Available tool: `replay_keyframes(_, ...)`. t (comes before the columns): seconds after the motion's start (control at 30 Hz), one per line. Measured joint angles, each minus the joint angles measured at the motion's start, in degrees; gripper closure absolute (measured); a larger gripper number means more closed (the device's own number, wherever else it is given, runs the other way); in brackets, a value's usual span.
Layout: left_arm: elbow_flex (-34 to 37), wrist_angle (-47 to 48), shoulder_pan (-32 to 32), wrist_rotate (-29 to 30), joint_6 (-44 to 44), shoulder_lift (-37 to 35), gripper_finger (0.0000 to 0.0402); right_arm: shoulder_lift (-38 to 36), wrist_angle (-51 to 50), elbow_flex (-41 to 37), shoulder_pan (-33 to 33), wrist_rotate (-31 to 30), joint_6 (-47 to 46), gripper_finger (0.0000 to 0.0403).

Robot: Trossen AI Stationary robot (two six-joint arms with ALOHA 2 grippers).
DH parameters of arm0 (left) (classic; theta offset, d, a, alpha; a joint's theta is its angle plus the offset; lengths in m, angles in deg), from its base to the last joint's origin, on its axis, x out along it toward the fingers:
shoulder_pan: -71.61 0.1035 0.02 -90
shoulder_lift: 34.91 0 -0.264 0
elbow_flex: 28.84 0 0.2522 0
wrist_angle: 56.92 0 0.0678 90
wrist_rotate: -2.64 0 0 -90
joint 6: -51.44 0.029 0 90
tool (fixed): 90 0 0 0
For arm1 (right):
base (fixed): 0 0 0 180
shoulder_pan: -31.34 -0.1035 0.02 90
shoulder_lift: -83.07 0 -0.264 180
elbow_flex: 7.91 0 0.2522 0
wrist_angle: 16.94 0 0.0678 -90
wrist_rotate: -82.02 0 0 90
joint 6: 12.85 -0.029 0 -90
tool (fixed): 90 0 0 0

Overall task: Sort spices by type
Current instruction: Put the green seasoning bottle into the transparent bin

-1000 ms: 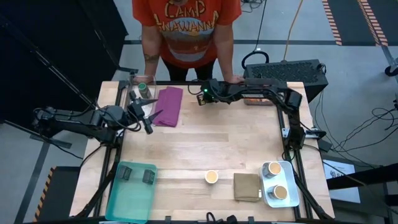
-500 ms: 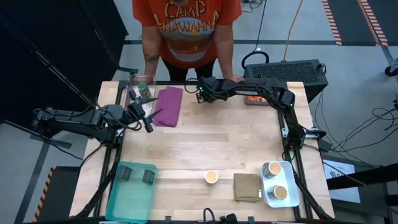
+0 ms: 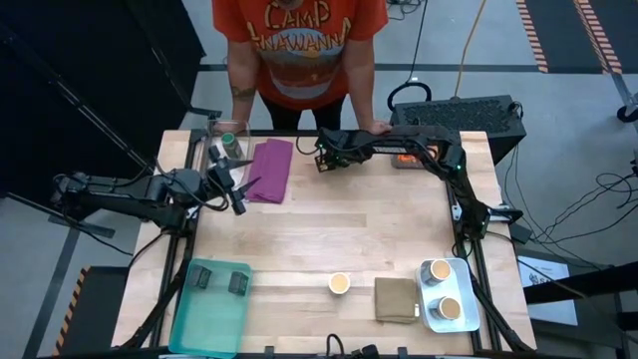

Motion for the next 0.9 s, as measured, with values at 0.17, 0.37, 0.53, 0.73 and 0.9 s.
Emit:
replay_keyframes(0.17, 0.0, 0.04, -0.02, 0.0, -0.03, 0.0, 0.0171, -0.08, 0.33, 0.05, 0.09, 0.54, 0.19, 0.0202)
replay_keyframes(0.37, 0.0, 0.04, -0.02, -0.06, -1.1, 0.0, 0.0171, -0.1, 0.24, 0.05, 0.09, 0.94, 0.58, 0.0229)
replay_keyframes(0.53, 0.0, 0.04, -0.02, -1.98, -1.51, 0.0, 0.0171, -0.51, -0.41, 0.05, 0.08, 2.46, 3.18, 0.0229)
replay_keyframes(0.73, 0.02, 0.29, -0.03, -7.63, -2.84, 0.02, 0.0171, -4.34, -6.32, 0.04, -0.31, 8.02, 10.04, 0.0229)
replay_keyframes(0.9, 0.04, 1.7, -0.04, -11.54, -3.02, 0.73, 0.0171, -9.84, -16.33, 0.03, -1.58, 9.38, 16.59, 0.0229)
